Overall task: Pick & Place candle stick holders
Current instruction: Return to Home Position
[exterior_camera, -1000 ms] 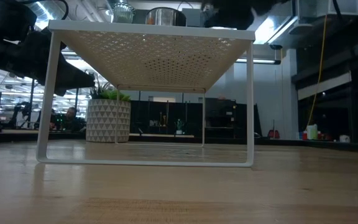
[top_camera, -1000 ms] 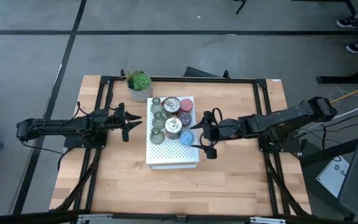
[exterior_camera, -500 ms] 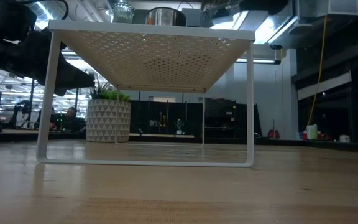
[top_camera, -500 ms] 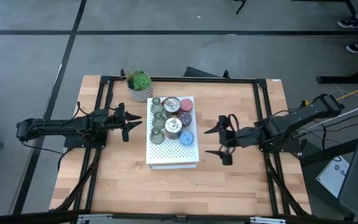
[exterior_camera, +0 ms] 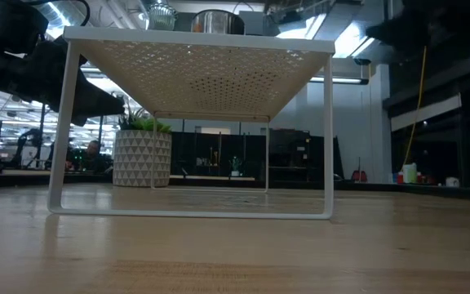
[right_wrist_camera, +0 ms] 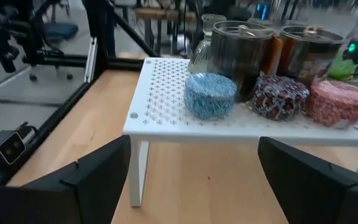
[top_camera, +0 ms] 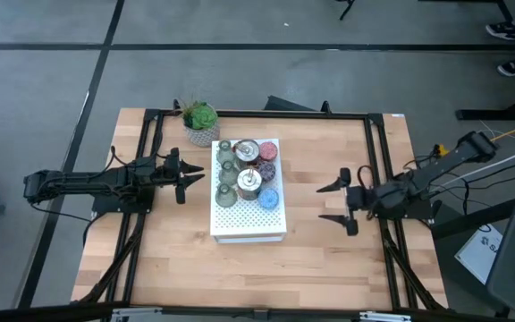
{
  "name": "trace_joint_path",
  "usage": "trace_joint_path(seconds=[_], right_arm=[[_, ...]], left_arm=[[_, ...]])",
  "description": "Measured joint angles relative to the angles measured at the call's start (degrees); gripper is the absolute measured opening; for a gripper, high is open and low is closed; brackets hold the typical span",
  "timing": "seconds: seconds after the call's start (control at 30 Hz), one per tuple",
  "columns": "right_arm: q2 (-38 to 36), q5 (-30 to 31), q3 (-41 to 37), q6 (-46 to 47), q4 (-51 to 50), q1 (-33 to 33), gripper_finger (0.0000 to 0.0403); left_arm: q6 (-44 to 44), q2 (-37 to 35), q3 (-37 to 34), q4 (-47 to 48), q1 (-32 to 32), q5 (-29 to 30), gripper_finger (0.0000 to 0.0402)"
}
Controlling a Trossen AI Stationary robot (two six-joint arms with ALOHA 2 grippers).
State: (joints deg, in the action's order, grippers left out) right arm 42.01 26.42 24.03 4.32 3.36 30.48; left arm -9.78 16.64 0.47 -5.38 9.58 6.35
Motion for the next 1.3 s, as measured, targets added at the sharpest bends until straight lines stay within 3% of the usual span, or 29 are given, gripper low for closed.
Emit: trace_joint_path(seconds=[0.23, 0.43, 0.67, 1.0, 1.3], right_arm=[[-9.8, -2.1, -15.7, -8.4, 17.1, 0.2, 0.0355], [-14.3, -3.5, -23.5, -11.9, 26.0, 0.2, 0.0355], [-17.7, -11.7, -23.6, -13.9, 20.5, -3.3, 0.0355], [-24.2, -31.3, -23.5, -18.3, 13.1, -19.9, 0.0355], [-26.2, -31.2, -23.5, -19.8, 2.5, -28.2, 0.0355]], left_arm=[[0.0, 0.0, 0.0, 0.0, 0.0, 0.0, 0.0107], [0.0, 0.0, 0.0, 0.0, 0.0, 0.0, 0.0107], [0.0, 0.0, 0.0, 0.0, 0.0, 0.0, 0.0107], [0.0, 0.0, 0.0, 0.0, 0.0, 0.0, 0.0107], [0.0, 0.0, 0.0, 0.0, 0.0, 0.0, 0.0107]])
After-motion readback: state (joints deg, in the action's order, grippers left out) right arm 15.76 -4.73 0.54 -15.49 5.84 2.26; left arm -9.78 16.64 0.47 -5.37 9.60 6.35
